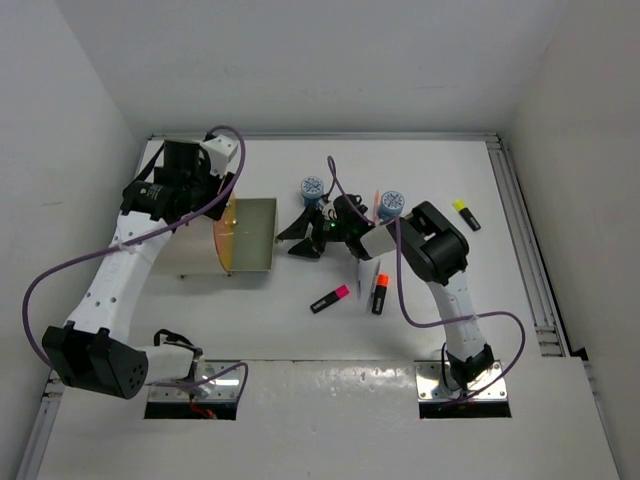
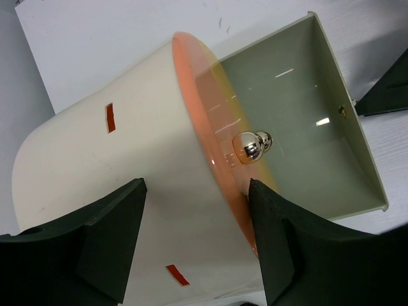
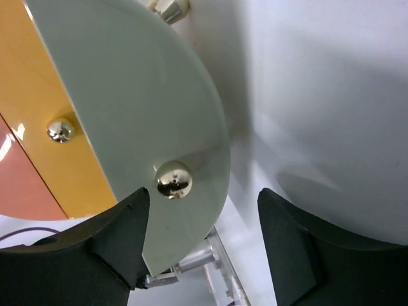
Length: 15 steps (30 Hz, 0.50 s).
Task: Sort the stationery into containers
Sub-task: Open the drawer in the storage box.
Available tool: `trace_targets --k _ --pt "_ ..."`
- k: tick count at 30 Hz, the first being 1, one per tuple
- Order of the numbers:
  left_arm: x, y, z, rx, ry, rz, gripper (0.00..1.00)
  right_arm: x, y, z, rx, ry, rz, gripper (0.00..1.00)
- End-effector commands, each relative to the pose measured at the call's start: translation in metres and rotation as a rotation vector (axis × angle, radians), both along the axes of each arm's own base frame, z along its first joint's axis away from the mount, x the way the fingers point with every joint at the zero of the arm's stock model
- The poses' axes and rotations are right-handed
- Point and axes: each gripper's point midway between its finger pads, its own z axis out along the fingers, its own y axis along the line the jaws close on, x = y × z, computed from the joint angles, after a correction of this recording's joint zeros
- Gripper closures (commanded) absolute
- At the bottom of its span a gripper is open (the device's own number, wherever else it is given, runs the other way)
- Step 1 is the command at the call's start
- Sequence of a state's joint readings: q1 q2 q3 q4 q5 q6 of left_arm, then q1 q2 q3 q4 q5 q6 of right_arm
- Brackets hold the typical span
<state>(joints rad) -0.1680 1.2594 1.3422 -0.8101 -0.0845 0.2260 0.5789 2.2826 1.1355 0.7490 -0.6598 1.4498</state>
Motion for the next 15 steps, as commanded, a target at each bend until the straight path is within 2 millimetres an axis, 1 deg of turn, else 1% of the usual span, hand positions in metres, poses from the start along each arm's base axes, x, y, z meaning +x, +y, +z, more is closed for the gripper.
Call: trace_targets --k 1,2,5,6,8,9,10,11,12,13,14,15 --pt "-0.036 0.014 -0.046 0.029 0.246 0.037 0.29 0.003 -0.001 0.041 0.023 -0.11 0.026 0.32" --pt "-0.035 0.014 -0.043 0.027 0.237 0.031 0.29 0.002 -0.004 0.041 0.005 -0.121 0.033 0.32" --pt "-0.026 0.006 -0.023 0.0 0.181 -0.021 0.27 0.003 -0.014 0.05 -0.034 -0.168 0.049 0.32" --pt "-0.021 -0.002 -0.008 -0.036 0.144 -0.057 0.26 0.005 -0.019 0.053 -0.044 -0.183 0.051 0.33" --pt "-0.015 -0.009 0.009 -0.06 0.102 -0.097 0.24 0.004 -0.029 0.056 -0.093 -0.225 0.081 0.34" --pt "-0.012 -0.017 0.023 -0.092 0.066 -0.132 0.24 0.004 -0.034 0.058 -0.114 -0.24 0.09 0.35" --pt "-0.01 -0.021 0.03 -0.106 0.047 -0.152 0.24 0.002 -0.044 0.062 -0.155 -0.277 0.111 0.37" --pt "-0.009 -0.024 0.038 -0.121 0.022 -0.167 0.24 0.0 -0.05 0.063 -0.181 -0.302 0.127 0.39" --pt "-0.008 -0.03 0.051 -0.146 -0.011 -0.189 0.24 0.0 -0.057 0.067 -0.205 -0.328 0.135 0.4" --pt "-0.008 -0.034 0.064 -0.164 -0.049 -0.206 0.23 -0.004 -0.071 0.07 -0.259 -0.376 0.172 0.44" --pt "-0.007 -0.036 0.065 -0.174 -0.054 -0.209 0.23 -0.007 -0.079 0.072 -0.292 -0.408 0.196 0.47" --pt "-0.008 -0.037 0.075 -0.179 -0.083 -0.215 0.23 -0.007 -0.085 0.076 -0.319 -0.455 0.216 0.5"
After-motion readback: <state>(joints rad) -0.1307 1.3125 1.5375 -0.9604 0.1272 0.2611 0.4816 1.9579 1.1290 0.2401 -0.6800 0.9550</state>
